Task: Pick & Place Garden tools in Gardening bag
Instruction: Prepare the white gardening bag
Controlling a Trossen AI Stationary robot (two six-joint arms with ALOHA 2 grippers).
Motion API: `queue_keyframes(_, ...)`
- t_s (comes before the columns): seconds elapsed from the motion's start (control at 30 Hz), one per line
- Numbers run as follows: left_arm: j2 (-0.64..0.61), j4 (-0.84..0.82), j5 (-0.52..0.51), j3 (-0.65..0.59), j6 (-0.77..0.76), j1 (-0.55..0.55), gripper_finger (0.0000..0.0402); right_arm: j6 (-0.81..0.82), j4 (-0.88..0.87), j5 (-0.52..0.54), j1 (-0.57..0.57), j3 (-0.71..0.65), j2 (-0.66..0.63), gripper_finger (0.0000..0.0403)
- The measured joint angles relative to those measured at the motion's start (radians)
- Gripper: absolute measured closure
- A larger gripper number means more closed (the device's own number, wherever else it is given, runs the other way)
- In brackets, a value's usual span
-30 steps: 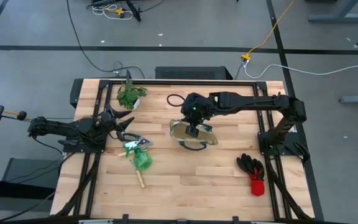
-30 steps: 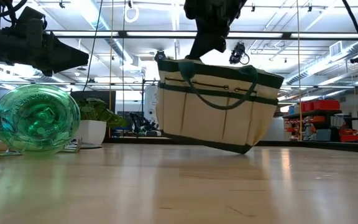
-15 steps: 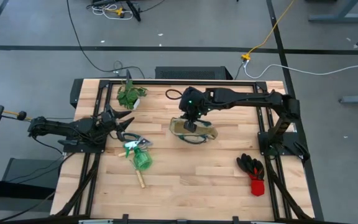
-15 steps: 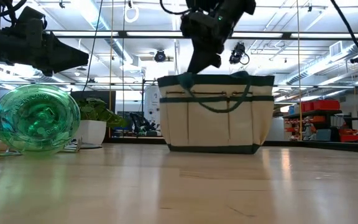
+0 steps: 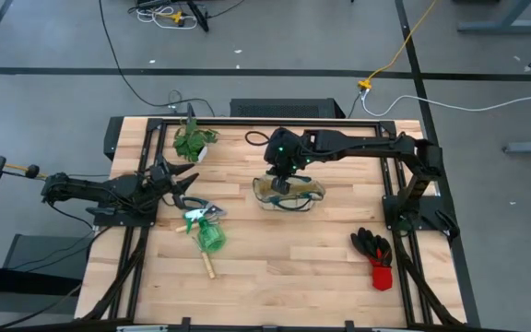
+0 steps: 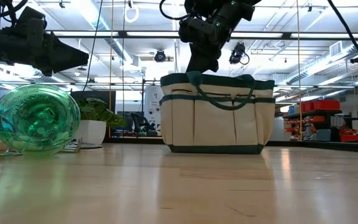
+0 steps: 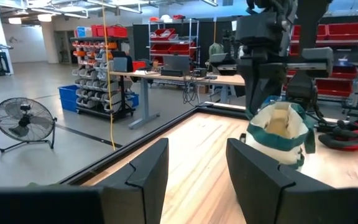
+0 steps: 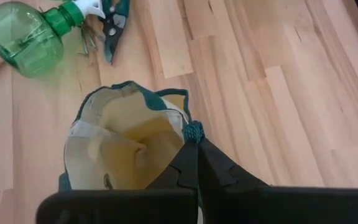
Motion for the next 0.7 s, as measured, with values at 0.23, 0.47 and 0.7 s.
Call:
queue_keyframes(0.23,0.0,0.006,0.056,0.0,-0.003,0.0,0.0234,-0.002,0.0,0.002,0.0,0.0,0.0,0.0403)
queue_keyframes(0.47,0.0,0.008,0.13,0.0,-0.048,0.0,0.0234,-0.003,0.0,0.003,0.0,0.0,0.0,0.0403)
queue_keyframes(0.7,0.0,0.027,0.151,0.0,-0.048,0.0,0.0234,-0.002,0.0,0.004,0.0,0.0,0.0,0.0403)
